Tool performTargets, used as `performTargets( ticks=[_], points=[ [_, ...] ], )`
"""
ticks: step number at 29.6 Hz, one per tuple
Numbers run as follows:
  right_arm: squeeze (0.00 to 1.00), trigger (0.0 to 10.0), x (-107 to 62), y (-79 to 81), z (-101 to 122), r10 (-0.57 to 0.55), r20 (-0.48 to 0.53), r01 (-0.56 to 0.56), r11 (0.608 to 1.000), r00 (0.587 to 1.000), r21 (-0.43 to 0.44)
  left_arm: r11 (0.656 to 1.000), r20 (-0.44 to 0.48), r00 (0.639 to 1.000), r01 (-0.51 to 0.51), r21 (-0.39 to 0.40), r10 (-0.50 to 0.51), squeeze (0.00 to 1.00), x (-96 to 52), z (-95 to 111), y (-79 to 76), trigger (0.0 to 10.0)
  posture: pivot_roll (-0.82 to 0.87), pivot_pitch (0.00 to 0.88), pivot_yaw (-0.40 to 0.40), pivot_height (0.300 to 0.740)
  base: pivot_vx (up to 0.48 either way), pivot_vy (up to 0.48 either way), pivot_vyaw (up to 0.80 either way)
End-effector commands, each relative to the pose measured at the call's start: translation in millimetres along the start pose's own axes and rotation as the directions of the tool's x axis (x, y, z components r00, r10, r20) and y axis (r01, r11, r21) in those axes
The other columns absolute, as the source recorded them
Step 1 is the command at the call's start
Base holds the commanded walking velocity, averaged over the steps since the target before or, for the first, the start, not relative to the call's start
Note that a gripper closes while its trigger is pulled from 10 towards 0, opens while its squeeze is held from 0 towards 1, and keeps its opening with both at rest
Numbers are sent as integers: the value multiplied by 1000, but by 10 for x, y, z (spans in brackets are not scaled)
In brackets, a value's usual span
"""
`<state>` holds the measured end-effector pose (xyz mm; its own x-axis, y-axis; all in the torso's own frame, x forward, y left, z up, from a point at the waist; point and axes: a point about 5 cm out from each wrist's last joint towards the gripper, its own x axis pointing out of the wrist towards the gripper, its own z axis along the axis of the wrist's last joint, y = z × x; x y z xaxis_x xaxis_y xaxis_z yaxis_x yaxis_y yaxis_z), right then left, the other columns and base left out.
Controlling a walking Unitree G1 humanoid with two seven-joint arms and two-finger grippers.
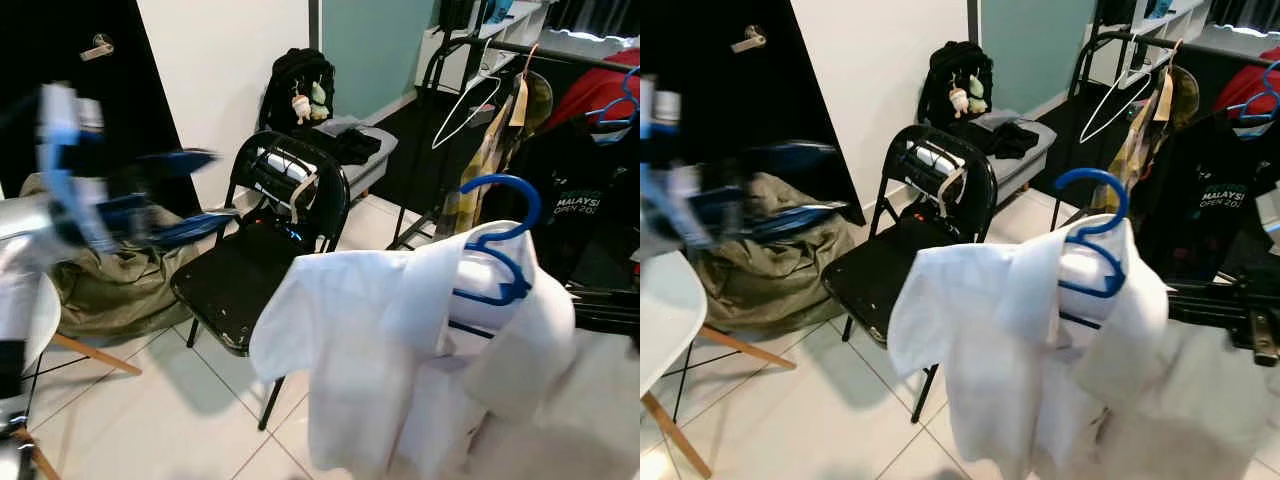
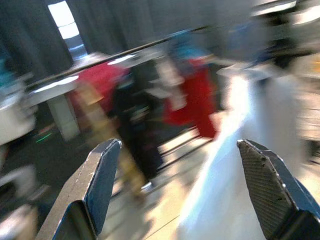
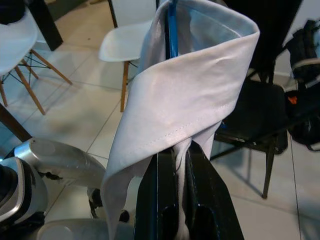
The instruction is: Hang hanger
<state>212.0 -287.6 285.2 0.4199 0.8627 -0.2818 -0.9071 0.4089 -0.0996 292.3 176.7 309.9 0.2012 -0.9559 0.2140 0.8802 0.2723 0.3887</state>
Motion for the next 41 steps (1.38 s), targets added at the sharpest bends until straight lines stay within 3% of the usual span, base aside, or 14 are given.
performTargets(
  ticks=[1, 6, 8, 9, 14, 16, 17, 20, 22, 23, 27, 32, 33, 41],
  points=[
    [0, 0, 15, 16, 47, 10, 22, -9, 999, 1000, -35, 1000, 0, 1000, 22, -6, -22, 0, 3, 6, -12, 10000, -152, 62, 54, 740, 0, 0, 0],
    [0, 0, 111, -211, -82, -253, 103, 252, 967, 962, 16, 978, -11, 983, -184, -97, 184, 0, 49, -385, 77, 10000, -166, 65, 62, 740, 0, 0, 0],
    [0, 0, 174, -367, -232, -441, 132, 428, 897, 888, 113, 908, -57, 924, -382, -173, 378, 0, -17, -708, 107, 10000, -169, 70, 62, 740, 0, 0, 0],
    [0, 0, 226, -501, -375, -599, 144, 561, 794, 788, 234, 807, -129, 839, -544, -229, 529, 0, -116, -1017, 73, 10000, -168, 72, 59, 740, 0, 0, -763],
    [0, 0, 260, -567, -469, -678, 134, 619, 721, 723, 312, 734, -181, 776, -630, -254, 604, 0, -188, -1194, 25, 10000, -168, 72, 59, 740, 0, 0, -763],
    [0, 0, 342, -654, -683, -794, 83, 706, 579, 603, 409, 549, -315, 594, -804, -228, 740, 0, -469, -1496, -102, 10000, -148, 78, 39, 740, 0, 0, -769],
    [0, 0, 342, -654, -683, -794, 83, 706, 579, 603, 409, 549, -315, 594, -804, -228, 740, 0, -469, -1496, -102, 10000, -148, 78, 39, 740, 0, 0, -769],
    [0, 0, 416, -692, -968, -849, -36, 778, 464, 527, 423, 357, -445, 376, -925, -130, 813, 0, -850, -1707, -262, 10000, -133, 85, 23, 740, 0, 0, -771],
    [0, 0, 416, -692, -968, -849, -36, 778, 464, 527, 423, 357, -445, 376, -925, -130, 813, 0, -850, -1707, -262, 10000, -133, 85, 23, 740, 0, 0, -775],
    [0, 0, 433, -695, -1074, -859, -87, 803, 430, 505, 413, 291, -502, 295, -953, -89, 813, 0, -1015, -1793, -351, 10000, -128, 87, 16, 740, 0, 0, -775],
    [0, 0, 435, -699, -1203, -870, -157, 840, 382, 468, 385, 213, -577, 191, -977, -30, 794, 0, -1213, -1951, -523, 10000, -128, 88, 7, 740, 0, 0, -780],
    [0, 0, 439, -701, -1220, -873, -166, 847, 373, 459, 377, 190, -592, 161, -982, -14, 790, 0, -1245, -2005, -580, 10000, -130, 89, 5, 740, 0, 0, -795],
    [0, 10000, 451, -695, -1209, -870, -162, 851, 389, 466, 354, 174, -599, 142, -985, -4, 788, 0, -1259, -2044, -622, 10000, -137, 87, 4, 740, 0, 0, 0],
    [0, 10000, 571, -692, -1005, -874, -52, 845, 449, 483, 291, 106, -589, 77, -994, 14, 804, 0, -1224, -2133, -664, 10000, -143, 81, 1, 740, 480, 0, 0]
  ],
)
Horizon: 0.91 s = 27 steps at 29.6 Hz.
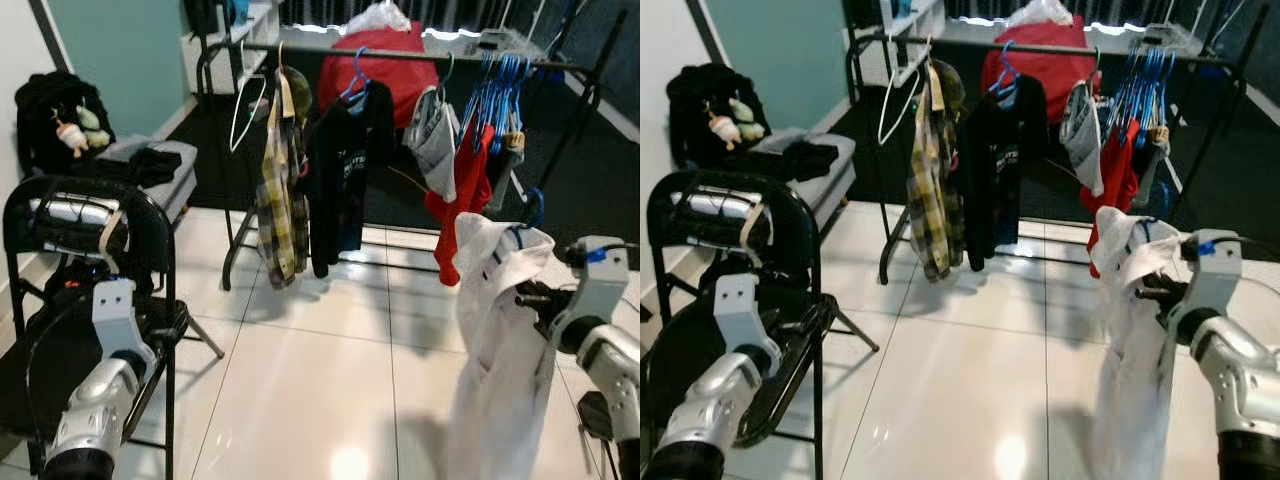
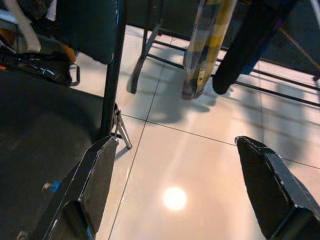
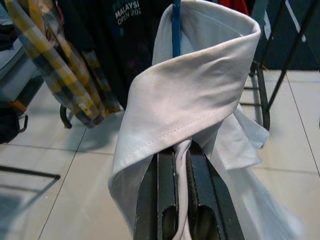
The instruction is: Hang hanger
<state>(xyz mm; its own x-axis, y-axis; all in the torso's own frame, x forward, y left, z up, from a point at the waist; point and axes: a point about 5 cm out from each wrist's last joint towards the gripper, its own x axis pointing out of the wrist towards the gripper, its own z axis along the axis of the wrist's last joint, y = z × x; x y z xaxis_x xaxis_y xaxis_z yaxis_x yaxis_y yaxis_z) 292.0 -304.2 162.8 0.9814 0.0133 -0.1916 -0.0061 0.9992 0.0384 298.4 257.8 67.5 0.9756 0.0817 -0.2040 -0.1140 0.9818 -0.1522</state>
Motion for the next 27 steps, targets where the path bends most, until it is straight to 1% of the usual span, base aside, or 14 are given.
performTargets(
  ticks=[1, 5, 6, 9, 11, 16, 17, 18, 20, 21, 22, 23, 25, 27],
  points=[
    [0, 10000, 6, 83, 174, 34, 92, -29, 998, 995, -50, 1000, 5, 1000, 2, -7, -2, 0, 22, -13, -57, 10000, -143, 81, 1, 740, 480, 0, 0],
    [0, 10000, 19, 119, 193, 44, 109, -36, 997, 993, -70, 1000, 9, 1000, 2, -5, -2, 0, 29, -15, -87, 10000, -143, 81, 0, 740, 480, 0, 0],
    [0, 10000, 30, 145, 209, 51, 117, -40, 995, 992, -96, 1000, 11, 1000, 7, 1, -7, 0, 35, -17, -120, 10000, -143, 78, 2, 740, 480, 0, 0],
    [0, 10000, 38, 182, 250, 63, 143, -44, 991, 988, -129, 1000, 12, 1000, 18, 6, -18, 0, 46, -22, -156, 10000, -144, 77, 2, 740, 480, 0, 775],
    [0, 10000, 32, 187, 287, 64, 168, -42, 990, 984, -134, 1000, 15, 1000, 26, 9, -26, 0, 53, -18, -162, 10000, -146, 73, 5, 740, 480, 0, 797],
    [0, 10000, 26, 188, 312, 65, 187, -40, 990, 980, -135, 999, 17, 999, 30, 10, -30, 0, 57, -15, -164, 10000, -146, 73, 5, 740, 480, 0, 794],
    [0, 10000, 24, 158, 355, 37, 214, -19, 996, 976, -85, 999, 27, 998, 52, 13, -53, 0, 64, 7, -186, 10000, -144, 70, 10, 740, 480, 0, -738],
    [0, 10000, 24, 158, 355, 37, 214, -19, 996, 976, -85, 999, 27, 998, 52, 13, -53, 0, 64, 7, -186, 10000, -144, 70, 10, 740, 480, 0, -738],
    [0, 10000, 3, 39, 426, -64, 259, 62, 998, 964, 16, 986, 80, 983, 165, 9, -165, 0, 68, 102, -310, 10000, -141, 77, 16, 740, 480, 0, -800],
    [0, 10000, 3, 39, 426, -64, 259, 62, 998, 964, 16, 986, 80, 983, 165, 9, -165, 0, 68, 102, -310, 10000, -141, 77, 16, 740, 480, 0, -800],
    [0, 10000, -12, -8, 444, -101, 272, 93, 995, 957, 44, 973, 115, 967, 231, -4, -229, 0, 61, 174, -373, 10000, -139, 79, 16, 740, 480, 0, -788],
    [0, 10000, -12, -8, 444, -101, 272, 93, 995, 957, 44, 973, 115, 967, 231, -4, -229, 0, 61, 174, -373, 10000, -139, 79, 16, 740, 480, 0, -788],
    [0, 10000, -30, -44, 457, -130, 285, 119, 991, 950, 56, 950, 167, 937, 313, -16, -306, 0, 50, 297, -438, 10000, -138, 81, 18, 740, 418, 0, -788],
    [0, 10000, -36, -47, 460, -135, 291, 122, 991, 947, 62, 930, 205, 912, 368, -19, -356, 0, 41, 411, -470, 10000, -138, 81, 19, 740, 336, 0, -800]
  ],
)
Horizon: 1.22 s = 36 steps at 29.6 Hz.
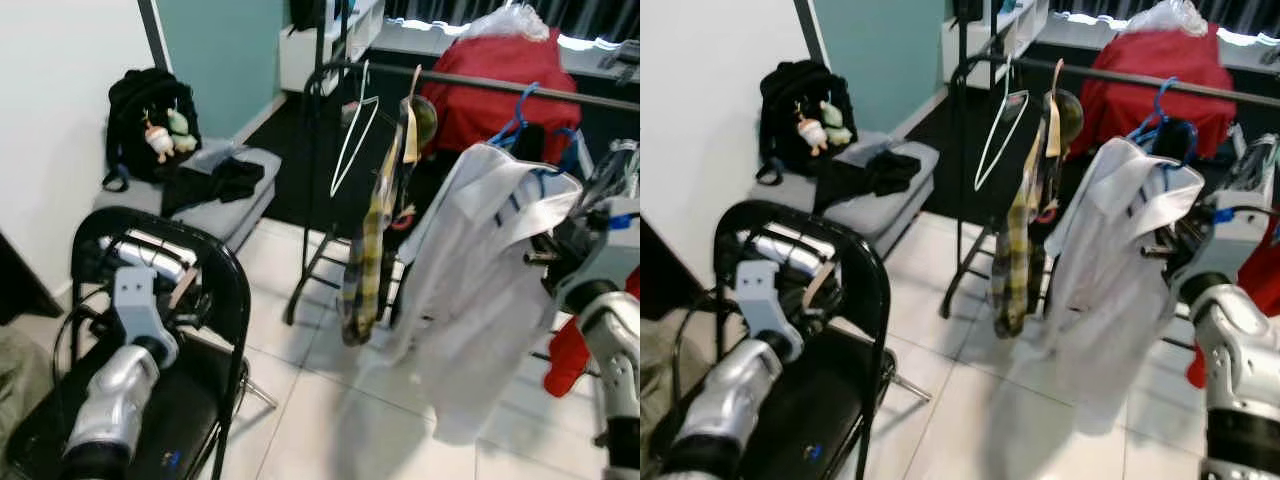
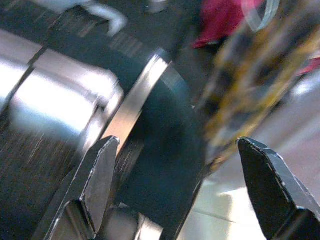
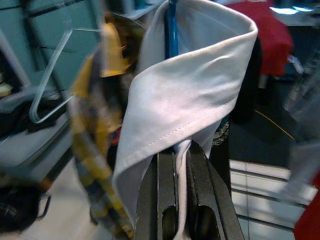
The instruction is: Hang hanger
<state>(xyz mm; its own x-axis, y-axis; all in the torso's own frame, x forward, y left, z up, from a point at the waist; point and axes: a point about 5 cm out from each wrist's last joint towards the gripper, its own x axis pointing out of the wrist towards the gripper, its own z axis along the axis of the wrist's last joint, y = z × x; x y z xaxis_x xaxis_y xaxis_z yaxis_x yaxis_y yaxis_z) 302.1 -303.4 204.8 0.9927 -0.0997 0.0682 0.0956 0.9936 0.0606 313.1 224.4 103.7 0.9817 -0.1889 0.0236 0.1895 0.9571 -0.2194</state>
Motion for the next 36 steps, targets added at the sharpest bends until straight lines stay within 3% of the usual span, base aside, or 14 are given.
performTargets(
  ticks=[1, 5, 9, 13, 21, 24, 31, 36],
  points=[
    [0, 10000, -38, -73, 43, -31, 33, 31, 999, 999, 13, 998, 30, 998, 62, -18, -61, 0, 35, 85, -68, 10000, -138, 81, 19, 740, 334, 0, -800],
    [0, 10000, -38, -70, 42, -31, 36, 30, 999, 999, 16, 996, 44, 996, 83, -22, -82, 0, 41, 127, -83, 10000, -138, 81, 19, 740, 334, 0, -800],
    [0, 10000, -38, -48, 26, -39, 49, 38, 999, 998, 27, 983, 124, 976, 183, -11, -180, 0, 70, 388, -166, 10000, -131, 84, 24, 740, 79, 0, -791],
    [0, 10000, -35, -67, 41, -54, 54, 52, 998, 997, 37, 979, 132, 971, 203, -17, -199, 0, 67, 423, -174, 10000, -130, 86, 24, 740, 0, 0, -788],
    [0, 10000, -32, -96, 73, -66, 66, 64, 997, 996, 34, 984, 109, 978, 179, -4, -178, 0, 73, 409, -142, 10000, -131, 86, 25, 740, 0, 0, -792],
    [0, 10000, -18, -142, 135, -77, 88, 75, 997, 993, 24, 991, 106, 986, 131, -32, -127, 0, 80, 417, -83, 10000, -130, 86, 24, 740, 0, -270, 0],
    [0, 10000, 24, -164, 174, -92, 88, 91, 996, 992, 6, 992, 107, 988, 117, -50, -111, 0, 86, 414, -98, 10000, -128, 85, 23, 740, 0, -366, 0],
    [0, 10000, 60, -162, 197, -96, 84, 97, 995, 992, -1, 994, 103, 991, 90, -58, -84, 0, 107, 404, -102, 10000, -129, 85, 22, 740, 0, 0, 0]
  ],
)
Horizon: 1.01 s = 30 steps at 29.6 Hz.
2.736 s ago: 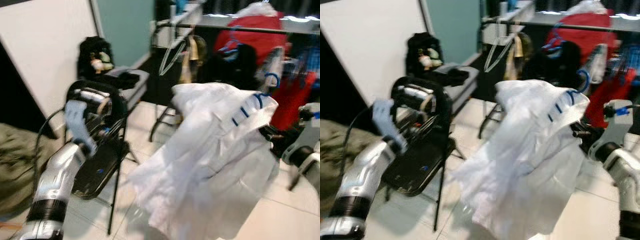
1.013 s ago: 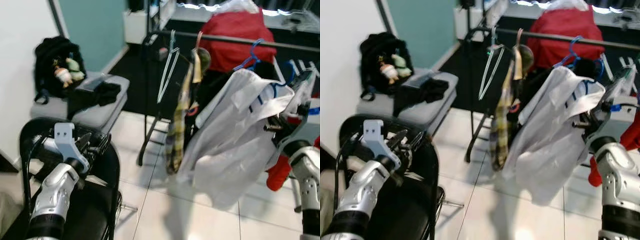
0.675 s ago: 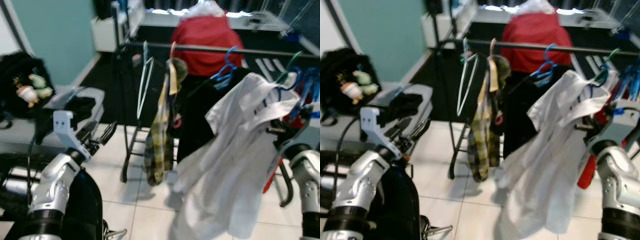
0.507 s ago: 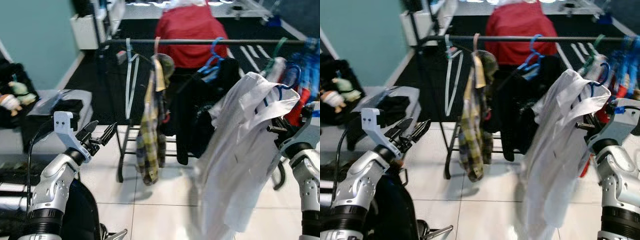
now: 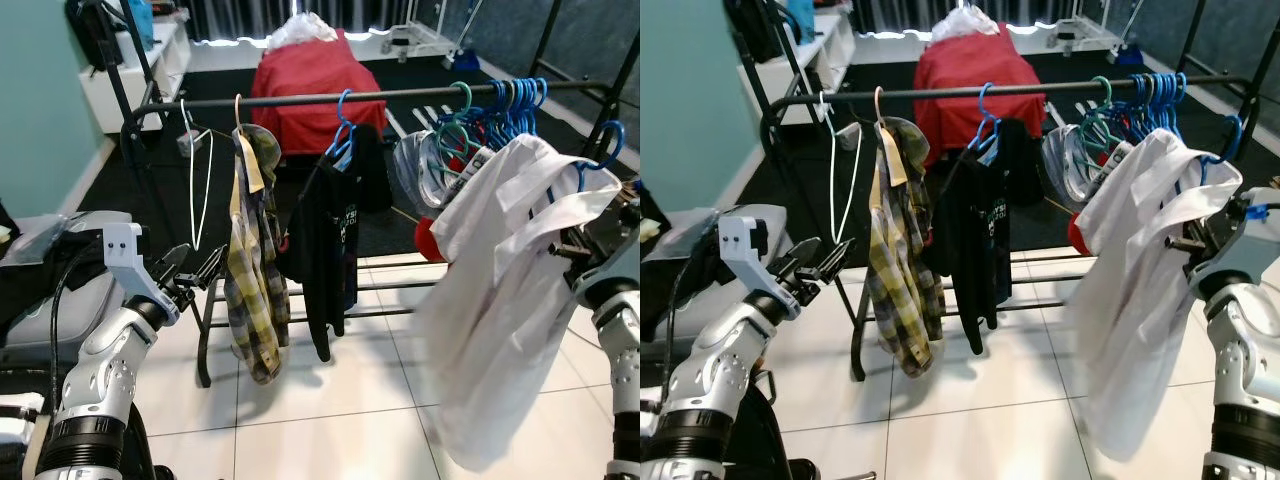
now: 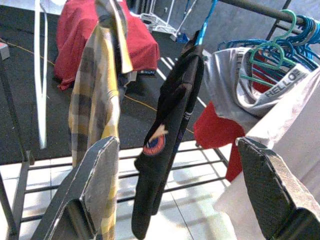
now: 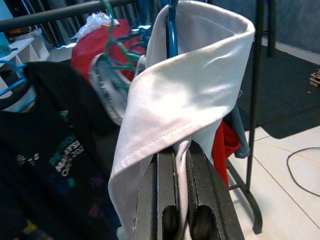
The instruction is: Hang hanger
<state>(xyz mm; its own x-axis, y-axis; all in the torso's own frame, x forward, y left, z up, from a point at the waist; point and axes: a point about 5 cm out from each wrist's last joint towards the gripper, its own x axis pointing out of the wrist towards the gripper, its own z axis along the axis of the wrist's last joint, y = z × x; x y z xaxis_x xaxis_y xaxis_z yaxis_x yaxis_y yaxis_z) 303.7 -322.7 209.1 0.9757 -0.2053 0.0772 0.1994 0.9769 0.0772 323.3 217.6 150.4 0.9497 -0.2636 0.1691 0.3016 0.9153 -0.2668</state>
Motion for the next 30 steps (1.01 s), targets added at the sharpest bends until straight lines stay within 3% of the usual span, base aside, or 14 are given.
performTargets(
  ticks=[1, 3, 5, 8, 12, 13, 16, 17, 20, 21, 23, 26, 30],
  points=[
    [0, 10000, 21, 28, 144, 10, 69, -9, 1000, 998, -10, 1000, -20, 999, -27, -2, 27, 0, -27, -33, 46, 10000, -129, 85, 22, 740, 0, 0, 0],
    [0, 10000, 66, 165, 92, 113, 4, -112, 993, 994, -34, 998, -28, 998, -62, 26, 63, 0, -11, -48, 68, 10000, -128, 83, 20, 740, 0, 0, 0],
    [0, 10000, 66, 165, 92, 113, 4, -112, 993, 994, -34, 998, -28, 998, -62, 26, 63, 0, -11, -48, 68, 10000, -128, 83, 20, 740, 0, 0, 0],
    [0, 10000, 40, 322, -16, 243, -76, -248, 967, 967, -56, 993, -33, 994, -107, 51, 109, 0, -21, -64, 116, 10000, -129, 83, 17, 740, 336, 0, 0],
    [0, 10000, 10, 376, -47, 299, -98, -305, 951, 949, -54, 992, -35, 992, -118, 50, 119, 0, -26, -72, 126, 10000, -129, 83, 17, 740, 397, 0, 0],
    [0, 10000, -40, 440, -75, 373, -125, -383, 922, 919, -65, 992, -38, 992, -120, 48, 122, 0, -26, -83, 123, 10000, -132, 81, 18, 740, 382, 0, 0],
    [0, 10000, -40, 440, -75, 373, -125, -383, 922, 919, -65, 992, -38, 992, -120, 48, 122, 0, -26, -83, 123, 10000, -132, 81, 18, 740, 382, 0, 0],
    [0, 10000, -73, 465, -84, 406, -139, -419, 905, 903, -77, 992, -42, 992, -116, 46, 118, 0, -22, -96, 108, 10000, -137, 79, 18, 740, 360, 0, 0],
    [0, 10000, -76, 447, -79, 399, -139, -412, 908, 906, -79, 993, -44, 993, -109, 45, 111, 0, -16, -108, 90, 10000, -138, 79, 20, 740, 361, 0, 0],
    [0, 10000, -40, 377, -39, 347, -118, -357, 930, 930, -81, 995, -47, 994, -93, 43, 95, 0, -11, -121, 60, 10000, -137, 77, 19, 740, 371, 0, 0],
    [0, 10000, -40, 377, -39, 347, -118, -357, 930, 930, -81, 995, -47, 994, -93, 43, 95, 0, -11, -121, 60, 10000, -137, 77, 19, 740, 371, 0, 0],
    [0, 10000, 29, 254, 43, 257, -75, -263, 961, 963, -80, 997, -53, 996, -71, 39, 73, 0, -12, -151, 17, 10000, -137, 74, 19, 740, 430, 0, 0],
    [0, 10000, 46, 228, 75, 241, -61, -246, 966, 969, -78, 997, -54, 996, -64, 36, 66, 0, -13, -161, 0, 10000, -136, 76, 17, 740, 480, 0, 0]
  ],
)
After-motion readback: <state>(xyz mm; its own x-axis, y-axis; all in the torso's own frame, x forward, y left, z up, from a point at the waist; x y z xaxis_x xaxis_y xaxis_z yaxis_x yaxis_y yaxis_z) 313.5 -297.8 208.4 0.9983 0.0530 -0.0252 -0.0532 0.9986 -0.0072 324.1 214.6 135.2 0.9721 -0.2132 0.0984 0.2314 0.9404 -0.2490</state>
